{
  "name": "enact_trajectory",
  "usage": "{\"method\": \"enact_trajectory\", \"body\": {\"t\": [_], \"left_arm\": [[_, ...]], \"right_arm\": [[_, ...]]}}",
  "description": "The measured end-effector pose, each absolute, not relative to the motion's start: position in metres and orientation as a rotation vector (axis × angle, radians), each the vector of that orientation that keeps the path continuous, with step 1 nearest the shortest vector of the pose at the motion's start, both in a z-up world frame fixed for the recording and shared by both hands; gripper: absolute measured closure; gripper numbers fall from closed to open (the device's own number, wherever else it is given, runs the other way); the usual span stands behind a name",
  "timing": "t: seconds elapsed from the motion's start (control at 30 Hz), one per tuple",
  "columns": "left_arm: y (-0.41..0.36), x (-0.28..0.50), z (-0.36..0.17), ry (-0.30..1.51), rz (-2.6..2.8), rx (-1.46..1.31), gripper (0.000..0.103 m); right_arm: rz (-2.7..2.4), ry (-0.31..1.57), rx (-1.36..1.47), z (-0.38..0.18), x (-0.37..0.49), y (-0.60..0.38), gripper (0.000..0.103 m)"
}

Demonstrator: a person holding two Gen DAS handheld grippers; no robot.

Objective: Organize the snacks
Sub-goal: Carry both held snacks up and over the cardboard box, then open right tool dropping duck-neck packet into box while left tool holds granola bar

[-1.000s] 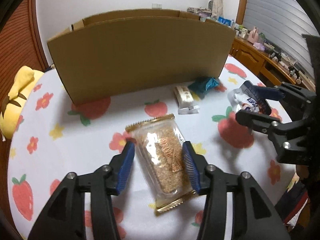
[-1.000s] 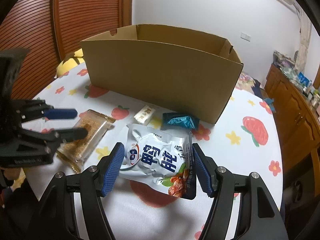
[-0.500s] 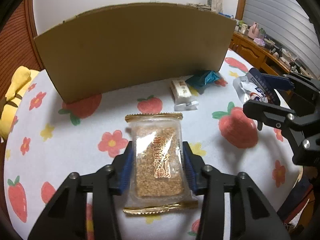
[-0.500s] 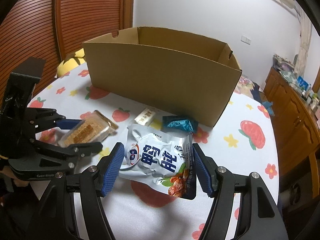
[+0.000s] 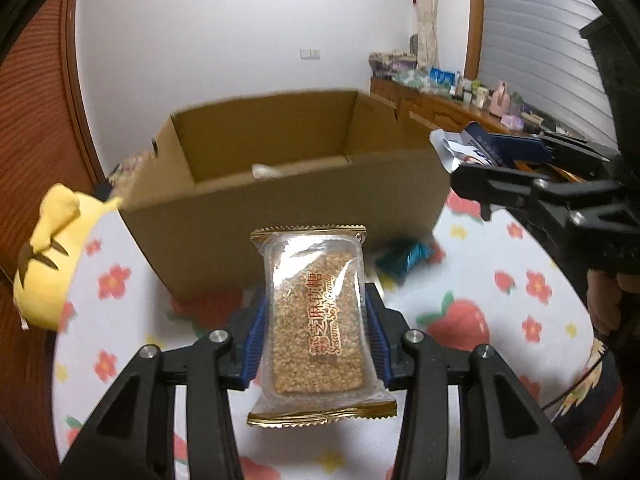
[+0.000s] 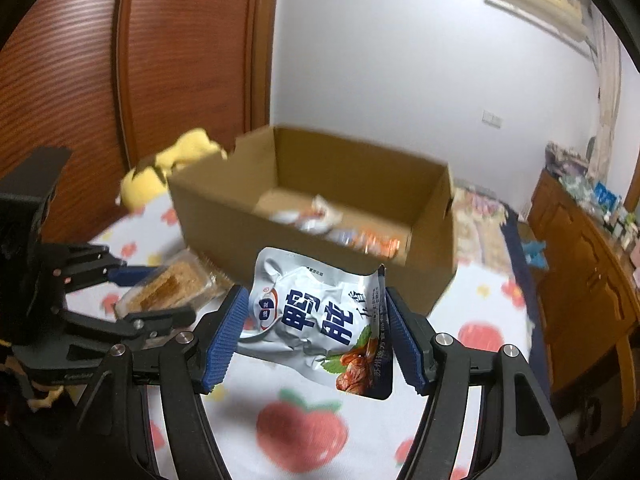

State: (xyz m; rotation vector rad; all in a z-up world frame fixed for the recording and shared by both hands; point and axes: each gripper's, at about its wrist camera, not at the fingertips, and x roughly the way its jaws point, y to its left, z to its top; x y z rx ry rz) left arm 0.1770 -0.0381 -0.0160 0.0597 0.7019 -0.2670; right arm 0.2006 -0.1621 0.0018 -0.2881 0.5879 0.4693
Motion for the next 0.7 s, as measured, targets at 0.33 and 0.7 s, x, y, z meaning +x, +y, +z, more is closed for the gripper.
{"method": "enact_trajectory", "body": {"t": [0.33, 0.7], "left_arm": [[-0.020, 0.211, 0.022, 0.623, -0.255, 0.043, 0.059], [0.002, 0.250, 0.040, 0.574, -0.224, 0.036, 0.059]], "right_arm": [[0.490, 0.547, -0.270, 0.026, 0.255, -0.152, 0.032], [0.488, 0.595, -0.227, 0.014, 0.299, -0.153, 0.030]]}}
